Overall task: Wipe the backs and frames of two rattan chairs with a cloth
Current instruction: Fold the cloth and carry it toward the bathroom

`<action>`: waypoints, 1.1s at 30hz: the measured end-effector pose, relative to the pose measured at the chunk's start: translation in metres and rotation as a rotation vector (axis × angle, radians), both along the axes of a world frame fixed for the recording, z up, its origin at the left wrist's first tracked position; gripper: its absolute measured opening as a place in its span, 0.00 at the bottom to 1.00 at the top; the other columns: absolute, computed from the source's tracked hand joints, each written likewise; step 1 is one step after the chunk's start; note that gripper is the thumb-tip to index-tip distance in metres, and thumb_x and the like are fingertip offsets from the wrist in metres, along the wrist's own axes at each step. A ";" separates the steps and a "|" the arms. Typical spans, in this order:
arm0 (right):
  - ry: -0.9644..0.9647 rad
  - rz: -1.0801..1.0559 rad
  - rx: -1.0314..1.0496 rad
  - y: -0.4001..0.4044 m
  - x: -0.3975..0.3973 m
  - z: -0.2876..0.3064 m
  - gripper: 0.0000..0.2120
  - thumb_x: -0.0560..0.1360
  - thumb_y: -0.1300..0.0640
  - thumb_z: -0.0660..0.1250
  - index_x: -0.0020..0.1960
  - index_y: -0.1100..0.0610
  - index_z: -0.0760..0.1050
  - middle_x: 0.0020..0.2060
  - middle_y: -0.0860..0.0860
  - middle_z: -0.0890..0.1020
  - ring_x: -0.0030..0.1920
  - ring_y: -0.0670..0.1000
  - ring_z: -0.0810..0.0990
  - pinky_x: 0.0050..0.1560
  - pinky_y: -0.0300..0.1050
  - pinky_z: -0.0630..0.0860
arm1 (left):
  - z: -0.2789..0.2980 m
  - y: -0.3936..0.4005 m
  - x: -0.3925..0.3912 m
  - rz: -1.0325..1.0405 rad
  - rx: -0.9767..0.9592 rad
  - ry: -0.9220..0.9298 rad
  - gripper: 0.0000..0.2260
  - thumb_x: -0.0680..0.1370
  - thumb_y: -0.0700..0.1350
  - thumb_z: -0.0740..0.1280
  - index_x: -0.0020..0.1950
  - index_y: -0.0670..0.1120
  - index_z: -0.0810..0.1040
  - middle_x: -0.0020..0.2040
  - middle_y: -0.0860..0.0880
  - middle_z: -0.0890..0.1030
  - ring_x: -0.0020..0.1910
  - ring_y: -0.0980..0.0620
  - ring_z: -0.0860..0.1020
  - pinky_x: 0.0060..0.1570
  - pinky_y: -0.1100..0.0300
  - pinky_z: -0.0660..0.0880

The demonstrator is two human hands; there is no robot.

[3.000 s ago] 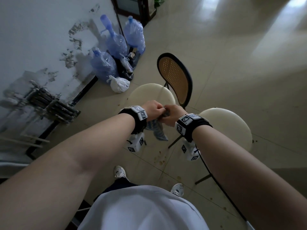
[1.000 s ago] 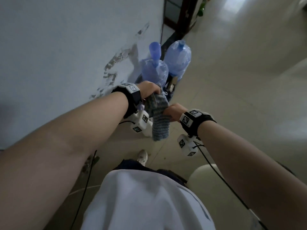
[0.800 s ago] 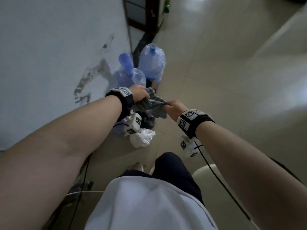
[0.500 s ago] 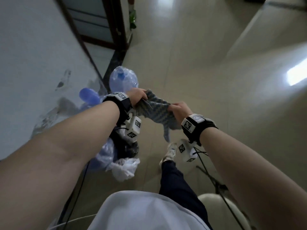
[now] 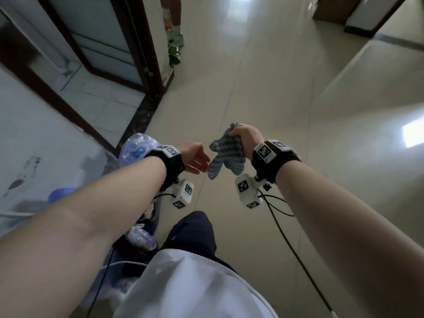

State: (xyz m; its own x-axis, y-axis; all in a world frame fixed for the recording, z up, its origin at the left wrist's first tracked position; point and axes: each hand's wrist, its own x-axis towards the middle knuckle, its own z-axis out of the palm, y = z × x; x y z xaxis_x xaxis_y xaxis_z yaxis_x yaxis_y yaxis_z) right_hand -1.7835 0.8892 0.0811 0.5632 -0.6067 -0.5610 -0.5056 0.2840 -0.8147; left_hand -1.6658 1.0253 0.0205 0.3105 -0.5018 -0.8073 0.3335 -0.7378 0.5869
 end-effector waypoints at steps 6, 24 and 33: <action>0.047 0.185 -0.085 -0.154 0.115 -0.011 0.10 0.71 0.68 0.65 0.39 0.53 0.72 0.40 0.54 0.76 0.41 0.52 0.76 0.52 0.51 0.76 | -0.005 -0.160 0.089 0.270 -0.206 0.194 0.21 0.79 0.55 0.55 0.38 0.42 0.77 0.34 0.42 0.81 0.36 0.44 0.79 0.45 0.53 0.77; 0.180 0.239 -0.382 -0.566 0.394 -0.002 0.23 0.73 0.61 0.69 0.68 0.57 0.73 0.57 0.52 0.77 0.54 0.54 0.78 0.55 0.50 0.79 | 0.041 -0.552 0.381 0.368 -0.277 -0.092 0.08 0.79 0.35 0.62 0.44 0.42 0.78 0.38 0.44 0.77 0.35 0.48 0.75 0.39 0.57 0.74; 0.336 0.823 -0.547 -0.712 0.535 0.008 0.23 0.66 0.61 0.77 0.61 0.58 0.80 0.51 0.54 0.83 0.46 0.50 0.80 0.43 0.39 0.73 | 0.037 -0.652 0.496 0.397 -0.280 -0.107 0.17 0.73 0.28 0.68 0.56 0.46 0.79 0.55 0.40 0.80 0.49 0.45 0.80 0.42 0.56 0.82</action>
